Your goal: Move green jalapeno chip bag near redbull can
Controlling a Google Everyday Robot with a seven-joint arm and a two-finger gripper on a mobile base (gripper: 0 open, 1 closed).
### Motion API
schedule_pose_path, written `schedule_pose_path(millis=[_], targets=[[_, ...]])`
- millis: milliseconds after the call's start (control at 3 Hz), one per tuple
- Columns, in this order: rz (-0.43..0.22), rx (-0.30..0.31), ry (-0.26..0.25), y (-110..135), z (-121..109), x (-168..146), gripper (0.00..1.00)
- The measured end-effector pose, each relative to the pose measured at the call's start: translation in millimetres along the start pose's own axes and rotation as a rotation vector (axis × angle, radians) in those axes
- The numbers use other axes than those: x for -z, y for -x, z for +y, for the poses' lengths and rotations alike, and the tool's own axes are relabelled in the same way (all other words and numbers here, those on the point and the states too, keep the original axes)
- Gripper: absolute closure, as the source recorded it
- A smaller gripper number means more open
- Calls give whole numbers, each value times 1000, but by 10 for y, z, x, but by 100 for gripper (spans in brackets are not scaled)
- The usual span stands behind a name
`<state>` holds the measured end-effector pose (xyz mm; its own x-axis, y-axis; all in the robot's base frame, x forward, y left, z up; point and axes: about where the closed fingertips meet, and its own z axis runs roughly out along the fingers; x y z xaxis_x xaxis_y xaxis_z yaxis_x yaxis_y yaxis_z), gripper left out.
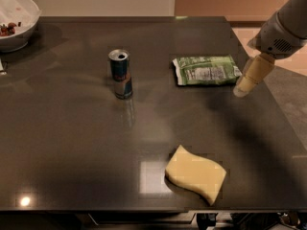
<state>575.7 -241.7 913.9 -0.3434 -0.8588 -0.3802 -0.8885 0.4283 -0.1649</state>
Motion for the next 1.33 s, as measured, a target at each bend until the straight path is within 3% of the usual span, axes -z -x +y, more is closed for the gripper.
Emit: schedule_pose_path(millis=[667, 1333], targets=[[-26, -96, 35, 40, -473, -630, 0], [-28, -165, 34, 37, -670, -948, 0]])
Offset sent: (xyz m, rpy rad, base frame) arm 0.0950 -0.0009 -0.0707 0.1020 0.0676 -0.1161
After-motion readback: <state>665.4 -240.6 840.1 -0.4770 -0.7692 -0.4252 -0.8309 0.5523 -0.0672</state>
